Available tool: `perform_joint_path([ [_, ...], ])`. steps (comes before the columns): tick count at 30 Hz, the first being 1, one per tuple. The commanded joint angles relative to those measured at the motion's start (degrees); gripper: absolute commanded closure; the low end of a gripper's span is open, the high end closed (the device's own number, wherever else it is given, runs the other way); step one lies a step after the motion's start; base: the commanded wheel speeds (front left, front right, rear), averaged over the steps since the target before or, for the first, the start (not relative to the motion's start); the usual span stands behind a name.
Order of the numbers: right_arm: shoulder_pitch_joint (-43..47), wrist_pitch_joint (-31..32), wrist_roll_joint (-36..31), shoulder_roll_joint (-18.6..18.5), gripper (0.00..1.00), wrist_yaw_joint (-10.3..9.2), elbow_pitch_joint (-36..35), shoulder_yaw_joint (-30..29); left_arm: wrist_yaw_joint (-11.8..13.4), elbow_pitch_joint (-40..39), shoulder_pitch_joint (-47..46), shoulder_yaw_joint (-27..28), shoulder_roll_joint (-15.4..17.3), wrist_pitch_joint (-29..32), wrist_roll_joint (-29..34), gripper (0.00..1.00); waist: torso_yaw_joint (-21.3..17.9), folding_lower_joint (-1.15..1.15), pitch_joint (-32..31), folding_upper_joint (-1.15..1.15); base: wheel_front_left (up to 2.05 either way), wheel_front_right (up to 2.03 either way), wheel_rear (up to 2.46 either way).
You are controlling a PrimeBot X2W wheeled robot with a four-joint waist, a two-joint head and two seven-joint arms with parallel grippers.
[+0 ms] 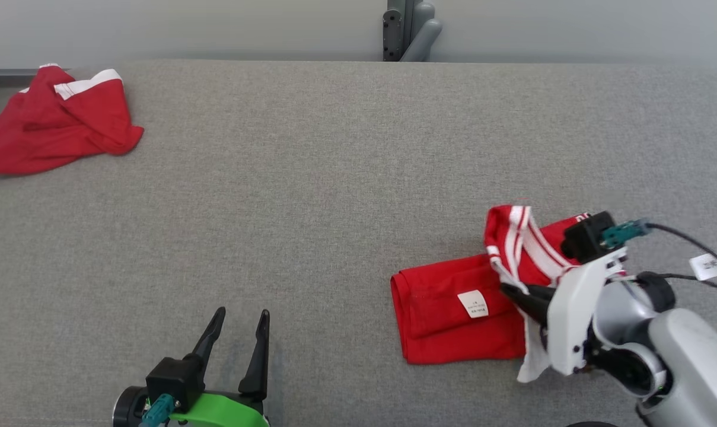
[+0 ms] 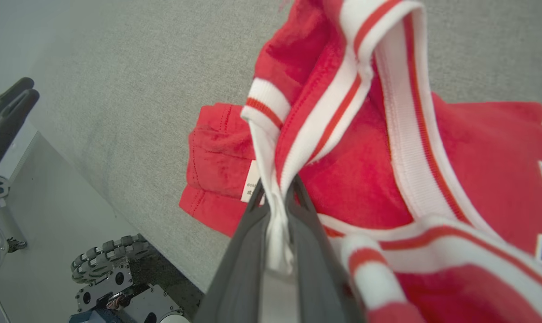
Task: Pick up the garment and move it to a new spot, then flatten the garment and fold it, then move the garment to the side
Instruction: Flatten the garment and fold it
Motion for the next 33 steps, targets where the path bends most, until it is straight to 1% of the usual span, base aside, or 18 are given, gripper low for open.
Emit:
perform_joint_path([
  [1, -1.2, -1.1, -2.1, 2.9, 1.0, 0.01, 2.2, 2.5, -0.1, 0.4, -1.1, 0.3, 0.0, 0.0, 0.4, 0.0, 0.0, 0.0, 0.1, 0.0, 0.0, 0.0, 0.0],
  [2, -1.7, -1.7, -3.2, 4.3, 1.0, 0.02, 3.6, 3.7, -0.1, 0.7, -1.3, 0.4, 0.0, 0.0, 0.5, 0.0, 0.0, 0.0, 0.0, 0.0, 0.0, 0.0, 0.0],
  [3, -1.7, -1.7, -3.2, 4.3, 1.0, 0.02, 3.6, 3.7, -0.1, 0.7, -1.3, 0.4, 0.0, 0.0, 0.5, 0.0, 0.0, 0.0, 0.0, 0.0, 0.0, 0.0, 0.0],
  [7, -3.7, -5.1, -5.8, 9.4, 1.0, 0.02, 9.8, 6.3, -0.1, 1.3, -1.4, 0.3, 0.0, 0.0, 0.6, 0.0, 0.4, 0.0, -0.2, 0.0, 0.0, 0.0, 0.0],
  [10, -5.4, -8.4, -8.5, 11.3, 1.0, 0.01, 13.8, 7.1, -0.1, 1.6, -1.0, 0.1, 0.0, 0.0, 0.1, 0.0, 0.8, 0.0, -0.5, 0.0, 0.0, 0.0, 0.0],
  [11, -5.9, -9.6, -9.7, 11.6, 0.86, 0.02, 14.5, 7.7, -0.1, 1.8, -0.6, 0.2, 0.0, 0.0, 0.1, 0.0, 1.0, 0.0, -0.7, 0.0, 0.0, 0.0, 0.0],
  [12, -6.1, -10.5, -10.7, 11.9, 0.45, 0.02, 14.7, 8.8, -0.1, 2.0, -0.3, 0.4, 0.0, 0.0, 0.3, 0.0, 1.1, 0.0, -0.9, 0.0, 0.0, 0.0, 0.0],
  [13, -6.1, -11.2, -11.1, 12.1, 0.0, 0.02, 14.5, 9.3, -0.1, 2.1, 0.1, 0.8, 0.0, 0.0, 0.3, 0.0, 1.1, 0.0, -1.1, 0.0, 0.0, 0.0, 0.0],
  [15, -5.5, -12.1, -10.2, 12.5, 0.0, 0.02, 11.9, 10.9, -0.1, 2.4, 0.9, 1.4, 0.0, 0.0, 0.2, 0.0, 1.0, 0.0, -1.5, 0.0, 0.0, 0.0, 0.0],
  [19, -3.6, -12.8, -8.5, 9.0, 0.0, -0.03, 1.2, 12.3, -0.1, 2.3, 2.3, 3.4, 0.0, 0.0, 0.9, 0.0, -0.1, 0.0, -2.3, 0.0, 0.0, 0.0, 0.0],
  [22, -1.6, -14.9, -8.3, 6.5, 0.0, -0.02, -7.0, 7.3, 0.1, 1.8, 3.2, 5.1, 0.1, 0.0, 0.9, 0.0, -1.3, 0.0, -2.5, 0.0, 0.0, 0.0, 0.0],
  [24, 1.0, -17.6, -9.7, 5.9, 0.0, -0.03, -9.5, 1.7, 0.2, 1.3, 3.5, 5.9, 0.0, 0.0, 0.5, 0.0, -2.2, 0.0, -2.5, 0.0, 0.0, 0.0, 0.0],
  [25, 2.3, -19.5, -10.5, 6.5, 0.39, -0.03, -9.4, -1.7, 0.2, 1.1, 3.6, 6.1, 0.0, 0.0, 0.3, 0.0, -2.5, 0.0, -2.4, 0.0, 0.0, 0.0, 0.0],
  [26, 3.4, -21.6, -12.4, 6.9, 0.64, -0.03, -8.7, -4.9, 0.2, 1.0, 3.7, 5.9, 0.0, 0.0, 0.3, 0.0, -2.8, 0.0, -2.3, 0.0, 0.0, 0.0, 0.0],
  [27, 4.6, -23.8, -14.5, 7.4, 0.85, 0.0, -7.7, -7.7, 0.2, 0.9, 3.6, 5.7, 0.0, 0.0, 0.4, 0.0, -2.9, 0.0, -2.2, 0.0, 0.0, 0.0, 0.0],
  [28, 5.9, -26.0, -16.4, 8.3, 1.0, 0.02, -6.3, -9.3, 0.2, 0.8, 3.4, 5.6, 0.0, 0.0, 0.4, 0.0, -3.0, 0.0, -1.9, 0.0, 0.0, 0.0, 0.0],
  [30, 7.9, -31.4, -21.2, 10.0, 1.0, 0.01, -2.2, -12.1, 0.1, 0.7, 3.0, 5.5, 0.1, 0.0, 0.3, 0.0, -3.3, 0.0, -1.5, 0.0, 0.0, 0.0, 0.0],
  [33, 9.2, -39.7, -27.0, 12.4, 1.0, 0.0, 6.2, -12.2, 0.1, 0.6, 2.2, 5.2, 0.0, 0.0, 0.3, 0.0, -3.5, 0.0, -0.7, 0.0, 0.0, 0.0, 0.0],
])
